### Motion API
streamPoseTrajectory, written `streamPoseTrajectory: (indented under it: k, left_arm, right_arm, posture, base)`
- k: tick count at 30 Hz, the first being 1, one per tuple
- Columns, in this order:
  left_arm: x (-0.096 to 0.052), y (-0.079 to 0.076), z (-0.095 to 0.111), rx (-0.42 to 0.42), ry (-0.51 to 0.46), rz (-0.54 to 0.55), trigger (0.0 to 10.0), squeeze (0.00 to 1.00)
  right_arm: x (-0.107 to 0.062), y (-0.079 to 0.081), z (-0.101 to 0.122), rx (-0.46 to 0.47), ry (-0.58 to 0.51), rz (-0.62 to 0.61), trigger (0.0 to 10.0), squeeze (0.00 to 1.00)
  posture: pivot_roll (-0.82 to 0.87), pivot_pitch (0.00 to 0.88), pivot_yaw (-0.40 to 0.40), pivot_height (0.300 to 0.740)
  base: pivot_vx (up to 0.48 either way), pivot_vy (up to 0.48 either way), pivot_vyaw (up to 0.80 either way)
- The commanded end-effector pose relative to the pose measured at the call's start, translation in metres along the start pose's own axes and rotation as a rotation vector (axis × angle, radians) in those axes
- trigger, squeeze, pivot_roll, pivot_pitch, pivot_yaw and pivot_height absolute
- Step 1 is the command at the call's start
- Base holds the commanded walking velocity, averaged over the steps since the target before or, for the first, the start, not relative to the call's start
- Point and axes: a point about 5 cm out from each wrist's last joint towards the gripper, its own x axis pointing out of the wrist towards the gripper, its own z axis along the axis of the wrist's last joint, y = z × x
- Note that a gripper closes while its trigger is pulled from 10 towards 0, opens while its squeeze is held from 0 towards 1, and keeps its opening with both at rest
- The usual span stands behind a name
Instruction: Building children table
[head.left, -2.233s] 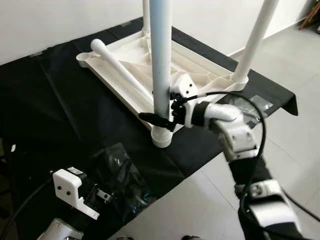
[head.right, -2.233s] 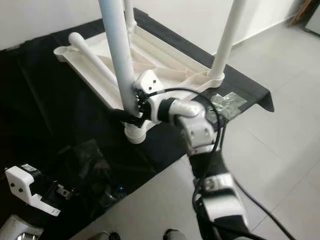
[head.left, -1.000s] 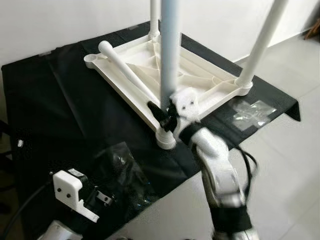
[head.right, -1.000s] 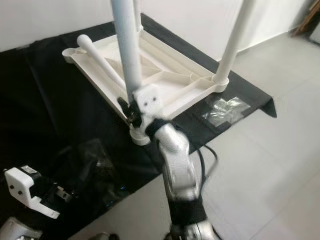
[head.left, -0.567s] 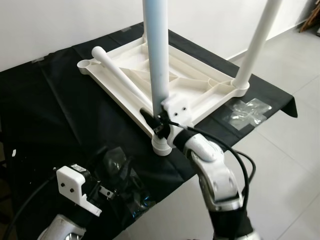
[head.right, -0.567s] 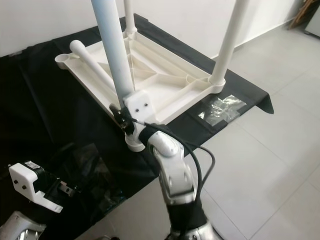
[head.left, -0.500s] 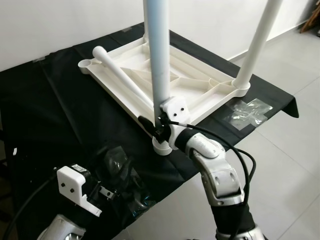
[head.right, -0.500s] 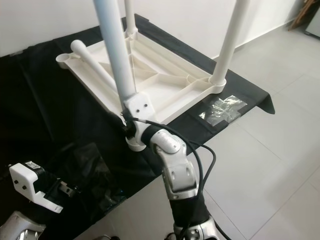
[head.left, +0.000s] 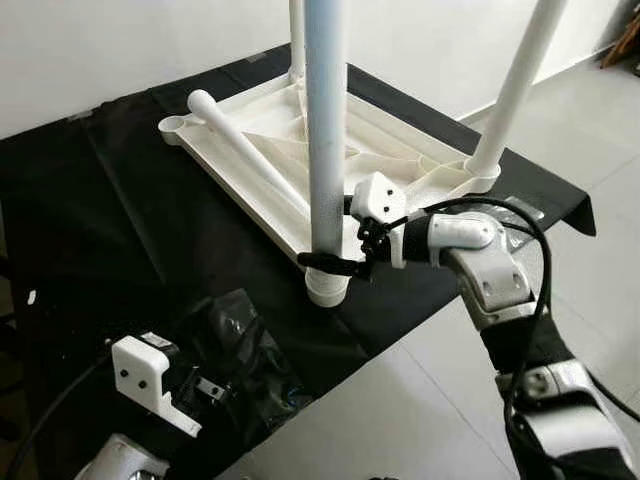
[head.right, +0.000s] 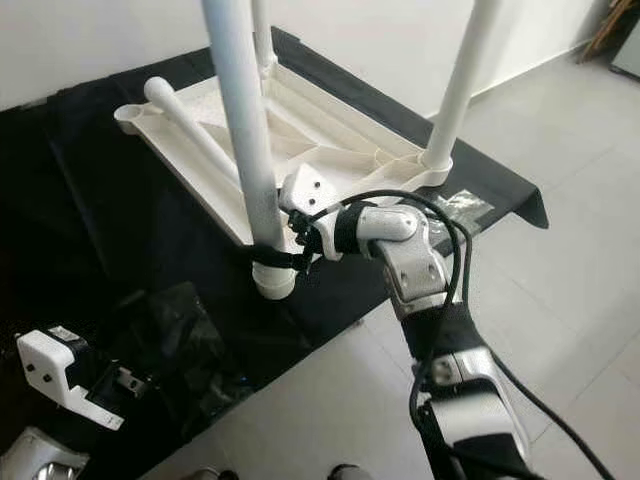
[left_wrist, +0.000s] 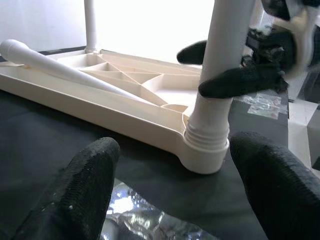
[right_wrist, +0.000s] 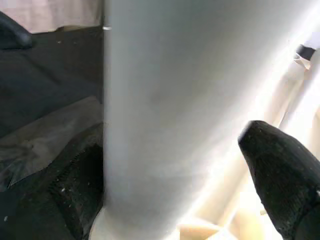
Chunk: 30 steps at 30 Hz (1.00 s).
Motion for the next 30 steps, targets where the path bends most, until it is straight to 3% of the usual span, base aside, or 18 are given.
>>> streamPoseTrajectory:
  k: [1,4,5,6,7,14,25,26,27,28,29,30]
  left_arm:
    - [-0.003,-0.001,0.001,0.011,0.006,0.008,10.0,0.0]
    - [-0.004,-0.001,0.001,0.012,0.008,0.007,10.0,0.0]
    - [-0.006,-0.001,0.002,0.013,0.013,0.007,10.0,0.0]
    - [-0.006,-0.001,0.002,0.013,0.013,0.007,10.0,0.0]
    - [-0.007,-0.002,0.002,0.013,0.017,0.006,10.0,0.0]
    - [-0.011,-0.003,0.004,0.012,0.032,0.0,10.0,0.0]
    - [-0.01,-0.003,0.002,0.01,0.035,-0.002,10.0,0.0]
    - [-0.009,-0.003,0.002,0.009,0.034,-0.002,10.0,0.0]
    - [-0.009,-0.002,0.002,0.009,0.031,-0.001,10.0,0.0]
    - [-0.009,-0.002,0.002,0.009,0.031,-0.001,10.0,0.0]
    - [-0.008,-0.001,0.002,0.008,0.027,0.002,10.0,0.0]
    - [-0.008,-0.001,0.002,0.008,0.027,0.002,10.0,0.0]
  right_arm:
    - [-0.001,-0.004,0.003,0.0,-0.034,0.034,10.0,0.0]
    - [-0.001,-0.006,0.004,0.008,-0.043,0.033,10.0,0.0]
    - [-0.001,-0.011,0.006,0.03,-0.067,0.034,1.8,0.0]
    - [-0.001,-0.011,0.006,0.03,-0.067,0.034,1.8,0.0]
    - [-0.001,-0.013,0.006,0.047,-0.085,0.048,0.0,0.0]
    - [-0.003,-0.012,0.002,0.078,-0.116,0.161,0.0,0.0]
    - [-0.013,-0.013,-0.007,0.062,-0.091,0.172,0.0,0.0]
    - [-0.014,-0.011,-0.013,0.054,-0.065,0.122,0.0,0.0]
    - [0.0,0.003,-0.026,0.123,-0.028,-0.075,0.0,0.0]
    - [0.0,0.003,-0.026,0.123,-0.028,-0.075,0.0,0.0]
    - [0.015,0.029,-0.043,0.264,0.013,-0.386,0.0,0.0]
    - [0.015,0.029,-0.043,0.264,0.013,-0.386,0.0,0.0]
  posture:
    - [0.14,0.206,0.017,0.74]
    - [0.14,0.206,0.017,0.74]
    - [0.15,0.216,0.024,0.74]
    - [0.15,0.216,0.024,0.74]
    - [0.15,0.219,0.028,0.74]
    - [0.16,0.221,0.038,0.74]
    - [0.14,0.21,0.031,0.74]
    - [0.13,0.21,0.023,0.74]
    - [0.12,0.21,0.013,0.74]
    - [0.12,0.21,0.013,0.74]
    - [0.1,0.213,0.019,0.74]
    - [0.1,0.213,0.019,0.74]
  base:
    - [0.0,0.0,0.0]
    - [0.0,0.0,0.0]
    - [0.0,0.0,0.0]
    - [0.0,0.0,0.0]
    - [0.0,0.0,0.0]
    - [0.0,0.0,0.0]
    - [0.0,0.0,0.0]
    - [0.0,0.0,0.0]
    - [0.0,0.0,0.0]
    - [0.0,0.0,0.0]
    - [0.0,0.0,0.0]
    - [0.0,0.0,0.0]
